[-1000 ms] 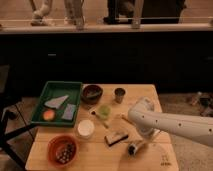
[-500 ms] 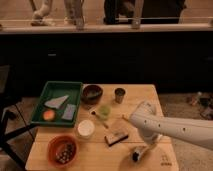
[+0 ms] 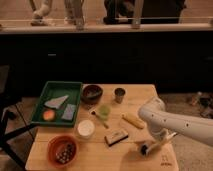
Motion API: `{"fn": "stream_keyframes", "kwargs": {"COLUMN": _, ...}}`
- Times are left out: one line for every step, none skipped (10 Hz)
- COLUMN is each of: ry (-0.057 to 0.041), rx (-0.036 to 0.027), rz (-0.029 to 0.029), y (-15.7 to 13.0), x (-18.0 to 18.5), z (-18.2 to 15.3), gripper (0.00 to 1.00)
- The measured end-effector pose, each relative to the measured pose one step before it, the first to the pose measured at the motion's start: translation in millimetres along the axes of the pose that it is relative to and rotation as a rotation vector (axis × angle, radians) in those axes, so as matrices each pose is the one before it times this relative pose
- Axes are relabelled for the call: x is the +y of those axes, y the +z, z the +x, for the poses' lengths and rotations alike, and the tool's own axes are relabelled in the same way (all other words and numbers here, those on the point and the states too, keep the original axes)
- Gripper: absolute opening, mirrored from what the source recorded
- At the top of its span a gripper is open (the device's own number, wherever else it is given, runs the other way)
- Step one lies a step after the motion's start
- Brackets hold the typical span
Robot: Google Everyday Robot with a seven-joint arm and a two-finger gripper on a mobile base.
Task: Wipe table surface with brush
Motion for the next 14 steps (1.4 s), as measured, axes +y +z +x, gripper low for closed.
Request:
{"fn": "stream_keyframes", "kwargs": {"ry": 0.01829, "rx": -0.00787, "rz": 0.00358, "y": 0.01, "x": -3.59, "z": 7.73, "gripper": 0.01}}
{"fn": "stream_keyframes", "kwargs": {"ry": 0.00586, "rx": -0.00739, "rz": 0.00638, "y": -0.97, "x": -6.16, "z": 1.73, "gripper": 0.01}}
{"fn": "stream_keyframes", "kwargs": {"ry": -0.00604, "rx": -0.00216, "rz": 0.00712, "y": -1.65, "x": -5.93, "z": -3.23, "gripper": 0.01}}
{"fn": "stream_keyframes", "kwargs": {"ry": -0.01250, "rx": -0.00329, "rz": 0.00664, "y": -1.69, "x": -4.24, "z": -6.83, "gripper": 0.01}}
{"fn": "stream_keyframes", "kwargs": {"ry": -0.01609, "rx": -0.00198, "rz": 0.00556, "y": -1.57, "x": -3.44, "z": -9.65, "gripper": 0.01}}
{"fn": "stream_keyframes", "kwargs": {"ry": -0.03318, "rx": 0.00081, "rz": 0.00838, "y": -4.22, "x": -4.93, "z": -14.72, "gripper": 0.01}}
{"fn": "stream_keyframes", "kwargs": {"ry": -0.02928, "rx": 0.00159, "rz": 0.00544, "y": -3.52, "x": -3.47, "z": -11.46, "gripper": 0.01}}
{"fn": "stream_keyframes", "kwargs": {"ry": -0.03053, "rx": 0.00139, "rz": 0.00473, "y": -2.56, "x": -0.55, "z": -10.88, "gripper": 0.01}}
{"fn": "stream_keyframes", "kwargs": {"ry": -0.03787, "rx": 0.00258, "rz": 0.00228, "y": -2.32, "x": 2.15, "z": -13.72, "gripper": 0.01}}
{"fn": "stream_keyframes", "kwargs": {"ry": -0.02917, "rx": 0.00179, "rz": -0.00009, "y": -1.68, "x": -0.44, "z": -10.22, "gripper": 0.01}}
{"fn": "stream_keyframes", "kwargs": {"ry": -0.04130, "rx": 0.00597, "rz": -0.00436, "y": -0.56, "x": 0.92, "z": -12.05, "gripper": 0.01}}
{"fn": "stream_keyframes", "kwargs": {"ry": -0.03537, "rx": 0.00370, "rz": -0.01169, "y": 1.33, "x": 3.89, "z": -12.14, "gripper": 0.01}}
{"fn": "stream_keyframes", "kwargs": {"ry": -0.01823, "rx": 0.00078, "rz": -0.01948, "y": 3.87, "x": 6.14, "z": -7.75, "gripper": 0.01}}
{"fn": "stream_keyframes", "kwargs": {"ry": -0.01025, "rx": 0.00138, "rz": -0.01718, "y": 3.56, "x": 3.79, "z": -2.95, "gripper": 0.01}}
